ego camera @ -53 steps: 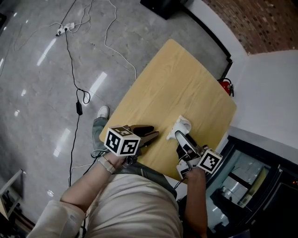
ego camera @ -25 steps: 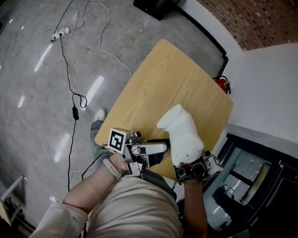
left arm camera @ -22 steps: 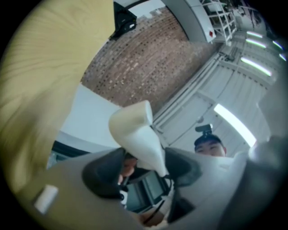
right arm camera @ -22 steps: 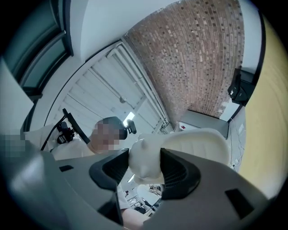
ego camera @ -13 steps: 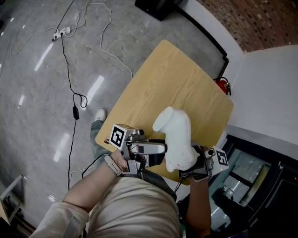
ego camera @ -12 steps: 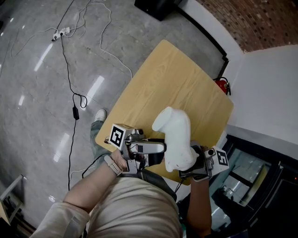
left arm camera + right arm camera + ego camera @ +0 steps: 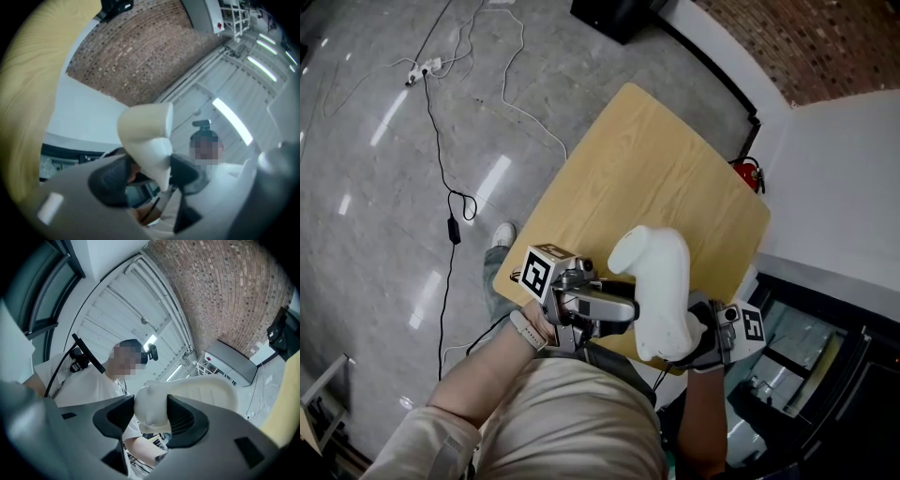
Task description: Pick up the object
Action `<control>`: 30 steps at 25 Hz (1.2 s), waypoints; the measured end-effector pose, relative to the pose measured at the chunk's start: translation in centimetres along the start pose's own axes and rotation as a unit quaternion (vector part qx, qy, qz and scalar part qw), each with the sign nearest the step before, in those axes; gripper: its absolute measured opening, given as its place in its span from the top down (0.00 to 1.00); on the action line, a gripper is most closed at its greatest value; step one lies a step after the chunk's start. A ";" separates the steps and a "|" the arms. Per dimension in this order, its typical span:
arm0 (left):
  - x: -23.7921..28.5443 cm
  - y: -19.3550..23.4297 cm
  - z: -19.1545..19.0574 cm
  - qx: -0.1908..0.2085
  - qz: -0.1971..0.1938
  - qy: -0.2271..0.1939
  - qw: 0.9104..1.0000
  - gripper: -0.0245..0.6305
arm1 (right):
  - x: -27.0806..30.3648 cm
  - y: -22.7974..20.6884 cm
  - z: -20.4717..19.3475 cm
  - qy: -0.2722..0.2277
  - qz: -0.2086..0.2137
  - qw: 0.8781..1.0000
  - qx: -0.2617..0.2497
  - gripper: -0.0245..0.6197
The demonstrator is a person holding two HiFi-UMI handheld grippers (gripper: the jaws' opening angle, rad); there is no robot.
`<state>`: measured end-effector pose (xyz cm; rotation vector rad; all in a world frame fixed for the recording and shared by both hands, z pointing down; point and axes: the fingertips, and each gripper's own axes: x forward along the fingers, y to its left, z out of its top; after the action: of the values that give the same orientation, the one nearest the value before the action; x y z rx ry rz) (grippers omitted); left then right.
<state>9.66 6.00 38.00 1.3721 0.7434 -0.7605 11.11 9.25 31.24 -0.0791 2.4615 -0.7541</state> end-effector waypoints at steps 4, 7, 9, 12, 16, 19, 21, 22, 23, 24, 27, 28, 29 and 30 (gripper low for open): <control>1.1 -0.1 -0.1 -0.009 0.008 0.016 1.000 0.57 | -0.1 0.6 0.4 -0.005 -0.009 1.000 -0.012 0.62; 1.7 -0.3 -0.3 -0.018 0.021 0.025 0.999 0.56 | -0.1 1.2 0.9 -0.022 -0.015 0.999 -0.018 0.62; 2.0 -0.8 -0.4 -0.023 0.032 0.036 0.999 0.56 | 0.2 1.5 1.1 -0.035 -0.019 0.999 -0.023 0.62; 2.3 -2.2 -0.3 -0.025 0.050 0.068 0.996 0.56 | 1.5 1.8 1.4 -0.056 -0.016 0.998 -0.032 0.62; 2.9 -4.2 0.2 -0.033 0.060 0.097 0.993 0.56 | 3.7 2.1 2.0 -0.067 -0.025 0.996 -0.058 0.62; 3.3 -6.1 1.0 -0.029 0.059 0.117 0.991 0.56 | 5.6 2.1 2.4 -0.060 -0.023 0.995 -0.078 0.62; 3.8 -7.9 1.9 -0.018 0.052 0.135 0.989 0.56 | 7.4 1.9 2.8 -0.052 -0.016 0.994 -0.091 0.62; 3.9 -8.7 2.4 -0.011 0.047 0.146 0.988 0.56 | 8.3 1.7 3.0 -0.046 -0.012 0.994 -0.100 0.62; 3.9 -9.5 2.9 -0.004 0.042 0.158 0.986 0.56 | 9.2 1.5 3.2 -0.040 -0.008 0.993 -0.109 0.62; 3.8 -10.3 3.4 0.002 0.037 0.171 0.985 0.56 | 10.0 1.3 3.3 -0.035 -0.003 0.992 -0.119 0.62; 4.1 -12.0 4.8 0.019 0.027 0.199 0.979 0.56 | 11.8 0.7 3.9 -0.024 0.010 0.989 -0.144 0.62; 4.3 -12.4 5.2 0.024 0.025 0.204 0.978 0.56 | 12.3 0.5 4.1 -0.022 0.011 0.988 -0.151 0.62; 4.5 -12.9 5.6 0.029 0.023 0.209 0.977 0.56 | 12.8 0.3 4.4 -0.019 0.011 0.987 -0.158 0.62; 4.7 -13.3 6.0 0.034 0.020 0.214 0.976 0.56 | 13.3 0.2 4.6 -0.017 0.013 0.986 -0.166 0.62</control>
<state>1.45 -0.81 26.99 1.6331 1.0287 -0.4629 2.36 4.32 21.33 -0.1828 2.5279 -0.3219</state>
